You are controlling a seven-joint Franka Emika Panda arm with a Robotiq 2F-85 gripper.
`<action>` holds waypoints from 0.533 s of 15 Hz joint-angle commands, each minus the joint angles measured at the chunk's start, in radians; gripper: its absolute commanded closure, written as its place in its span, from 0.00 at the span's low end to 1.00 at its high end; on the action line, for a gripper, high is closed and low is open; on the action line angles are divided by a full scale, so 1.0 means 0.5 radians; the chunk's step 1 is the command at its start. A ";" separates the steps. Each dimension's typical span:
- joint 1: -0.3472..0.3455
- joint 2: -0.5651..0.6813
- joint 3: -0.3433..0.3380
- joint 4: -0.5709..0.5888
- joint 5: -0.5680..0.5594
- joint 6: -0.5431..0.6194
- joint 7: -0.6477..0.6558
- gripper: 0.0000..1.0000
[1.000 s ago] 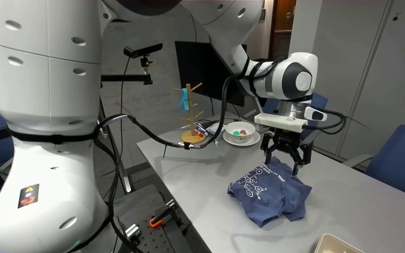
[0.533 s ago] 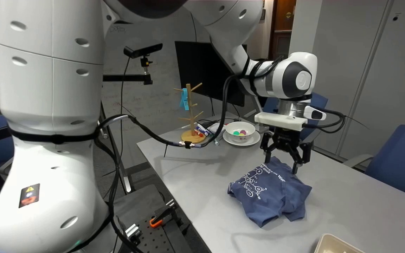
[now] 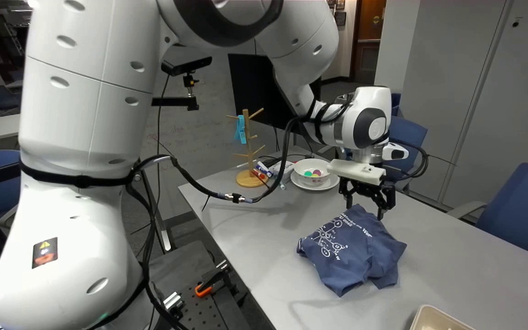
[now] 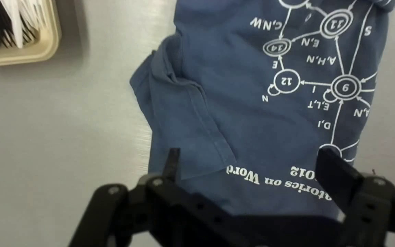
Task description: Unfold the blue t-shirt
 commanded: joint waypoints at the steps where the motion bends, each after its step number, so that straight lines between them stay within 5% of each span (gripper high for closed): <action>1: 0.053 0.170 -0.067 0.037 -0.067 0.254 0.050 0.00; 8: -0.019 0.312 -0.094 0.074 -0.001 0.216 -0.084 0.00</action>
